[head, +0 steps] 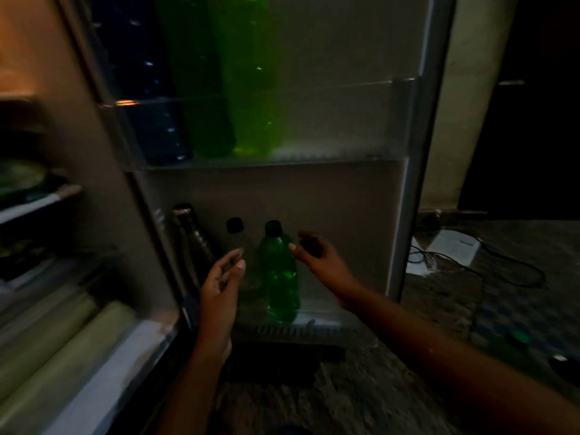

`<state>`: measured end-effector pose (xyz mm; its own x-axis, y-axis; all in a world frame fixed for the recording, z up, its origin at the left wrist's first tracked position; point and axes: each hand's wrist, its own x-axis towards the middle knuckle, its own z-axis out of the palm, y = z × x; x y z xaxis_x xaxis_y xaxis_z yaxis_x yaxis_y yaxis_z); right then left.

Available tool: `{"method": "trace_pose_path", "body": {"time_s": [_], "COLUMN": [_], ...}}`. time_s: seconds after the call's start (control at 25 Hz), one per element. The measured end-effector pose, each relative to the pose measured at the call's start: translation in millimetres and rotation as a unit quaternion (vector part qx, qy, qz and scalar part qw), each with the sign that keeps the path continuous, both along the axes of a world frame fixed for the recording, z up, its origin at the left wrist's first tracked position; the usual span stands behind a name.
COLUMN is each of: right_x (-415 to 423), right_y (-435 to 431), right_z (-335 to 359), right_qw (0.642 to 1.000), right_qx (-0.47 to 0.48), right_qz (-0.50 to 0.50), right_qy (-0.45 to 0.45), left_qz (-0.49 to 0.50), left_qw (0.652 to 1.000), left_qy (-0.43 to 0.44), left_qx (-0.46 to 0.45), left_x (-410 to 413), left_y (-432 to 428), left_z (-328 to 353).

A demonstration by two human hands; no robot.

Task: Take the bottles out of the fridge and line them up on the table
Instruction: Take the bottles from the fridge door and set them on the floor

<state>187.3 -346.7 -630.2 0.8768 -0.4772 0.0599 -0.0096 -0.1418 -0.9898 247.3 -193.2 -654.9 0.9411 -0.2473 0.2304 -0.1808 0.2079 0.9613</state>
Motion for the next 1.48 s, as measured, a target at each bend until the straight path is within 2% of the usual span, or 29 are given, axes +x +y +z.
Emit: {"method": "trace_pose_path", "body": {"time_s": [0.08,0.24,0.4,0.52,0.64,0.76,1.0,1.24,1.36,1.48], "right_x": [28.8,72.7,85.2,78.2,61.4,44.5,15.5,-38.3,-80.9,-128.0], "right_y": [11.3,18.0,8.1,10.6,16.9,18.3,19.2,11.7,-2.1,-23.7], "right_z": [-0.8,-2.0,-11.4,-18.9,-21.0,-22.5,-5.9,55.1,61.8,56.4], "right_qw": [1.000,0.995,0.975,0.986,0.996,0.992,0.987,0.986,0.986,0.984], "right_qx": [-0.024,-0.075,-0.183,-0.151,-0.093,-0.124,-0.098,-0.050,-0.038,-0.051], "right_qz": [-0.014,-0.055,-0.038,-0.033,-0.002,-0.004,-0.119,-0.123,-0.131,-0.158], "right_qy": [-0.004,0.022,0.118,0.062,-0.001,-0.008,-0.047,-0.104,-0.092,-0.057], "left_qz": [0.034,0.031,0.023,0.017,0.038,0.069,-0.021,-0.085,-0.182,-0.278], "left_qw": [0.999,0.994,0.991,0.989,0.993,0.994,0.985,0.945,0.930,0.929], "left_qy": [0.003,0.094,0.071,0.015,0.018,-0.001,-0.139,-0.275,-0.276,-0.211], "left_qx": [0.003,0.049,0.112,0.145,0.114,0.084,0.101,0.157,0.159,0.119], "left_x": [25.4,79.5,101.8,104.2,92.1,60.9,34.9,2.7,-26.1,-57.8], "left_y": [-2.1,-26.8,-45.0,-44.4,-33.8,-21.3,-5.6,-12.5,-23.2,-47.2], "left_z": [7.2,15.2,12.6,-0.6,-16.2,-24.4,9.3,83.5,95.9,85.9]}}
